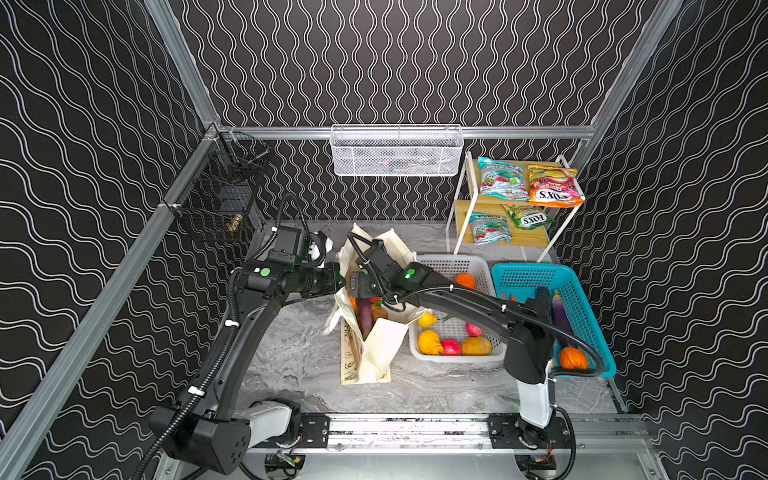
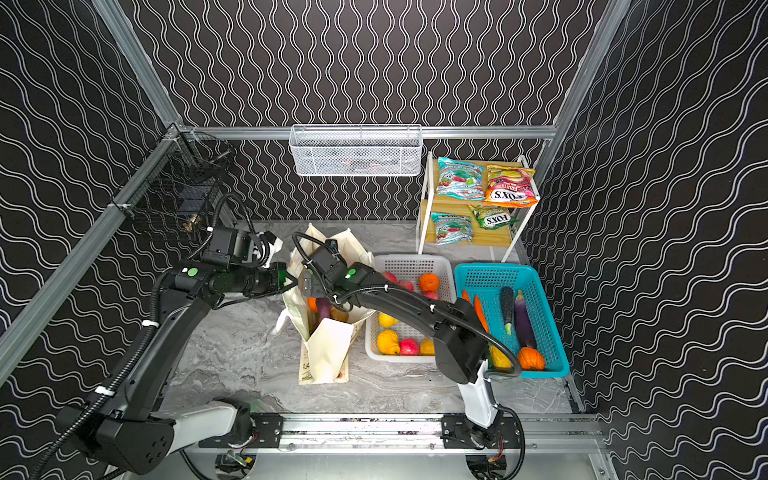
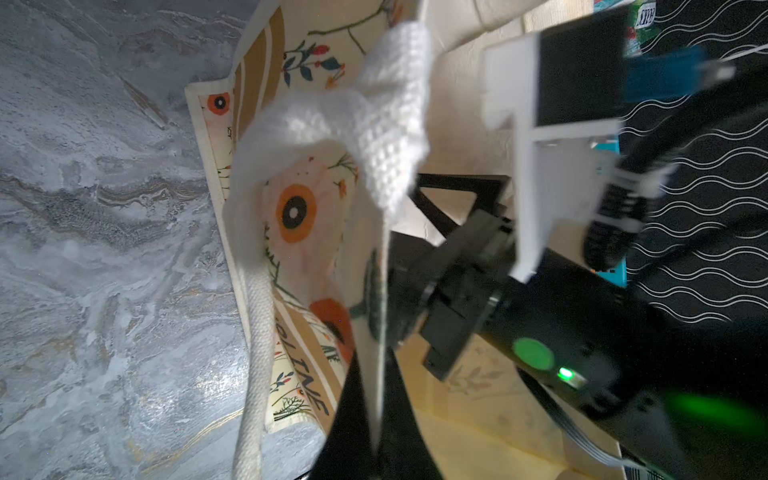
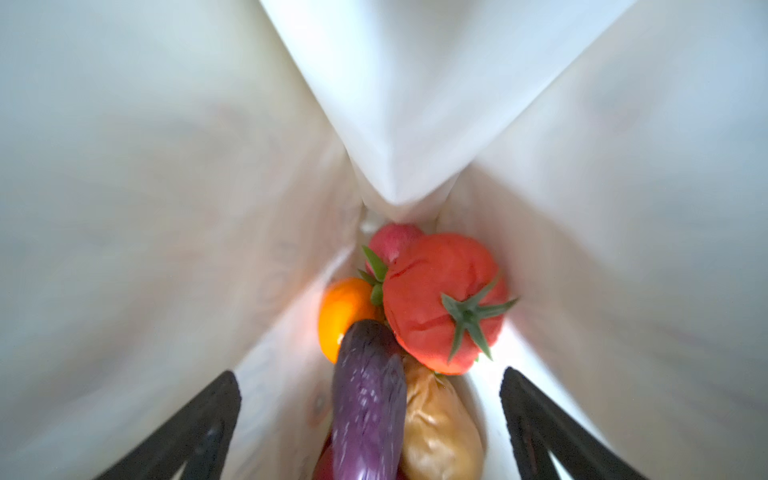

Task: Place the food into the grocery bag and tie it
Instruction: 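Lower the eggplant into the tote and open the right gripper, then withdraw the right gripper from the tote toward the snack shelf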

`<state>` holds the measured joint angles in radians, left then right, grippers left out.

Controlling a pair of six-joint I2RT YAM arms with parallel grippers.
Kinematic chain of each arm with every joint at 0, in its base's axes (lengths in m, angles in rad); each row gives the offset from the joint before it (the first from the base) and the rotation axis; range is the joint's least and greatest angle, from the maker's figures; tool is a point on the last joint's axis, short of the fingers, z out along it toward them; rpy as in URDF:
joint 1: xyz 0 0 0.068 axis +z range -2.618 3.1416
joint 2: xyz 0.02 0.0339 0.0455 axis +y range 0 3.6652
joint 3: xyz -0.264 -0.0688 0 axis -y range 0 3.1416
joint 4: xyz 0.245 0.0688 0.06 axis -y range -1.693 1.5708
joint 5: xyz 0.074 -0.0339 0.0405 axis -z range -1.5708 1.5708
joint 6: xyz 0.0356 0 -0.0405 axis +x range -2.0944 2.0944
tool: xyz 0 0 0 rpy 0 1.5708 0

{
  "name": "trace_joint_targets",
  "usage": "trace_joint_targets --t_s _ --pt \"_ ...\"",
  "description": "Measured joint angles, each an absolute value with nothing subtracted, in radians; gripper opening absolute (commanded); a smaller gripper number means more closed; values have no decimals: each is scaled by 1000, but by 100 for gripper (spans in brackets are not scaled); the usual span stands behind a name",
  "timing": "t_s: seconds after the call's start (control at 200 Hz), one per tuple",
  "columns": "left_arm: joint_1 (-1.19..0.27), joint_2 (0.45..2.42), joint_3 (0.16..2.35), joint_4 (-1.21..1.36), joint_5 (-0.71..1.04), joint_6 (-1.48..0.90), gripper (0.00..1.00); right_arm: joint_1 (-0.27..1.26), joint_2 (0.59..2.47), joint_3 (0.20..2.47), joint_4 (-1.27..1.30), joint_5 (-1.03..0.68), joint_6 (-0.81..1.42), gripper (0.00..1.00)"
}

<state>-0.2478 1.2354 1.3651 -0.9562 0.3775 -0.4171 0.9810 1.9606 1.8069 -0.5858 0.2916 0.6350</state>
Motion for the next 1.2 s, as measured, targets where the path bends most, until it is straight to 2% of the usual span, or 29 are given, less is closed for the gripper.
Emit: trace_joint_targets --t_s 0.29,0.551,0.651,0.816,0.896,1.041,1.197 --pt "-248 1244 1367 -952 377 -417 0 981 1690 1821 -606 390 587 99" --pt "-248 1249 1359 -936 378 -418 0 945 1279 1531 -400 608 455 99" --pt "-249 1253 1359 -933 379 -419 0 835 1242 1569 -400 645 434 98" --pt "-253 1253 1359 -929 380 -419 0 596 1191 1589 -445 609 478 80" --pt "-254 1253 1357 -928 381 -419 0 458 1142 1544 -458 555 523 74" --pt "-256 1252 1349 -917 387 -420 0 254 1115 1494 -463 470 593 70" --pt "-264 1247 1334 -904 395 -420 0 42 1124 1436 -460 307 673 64"
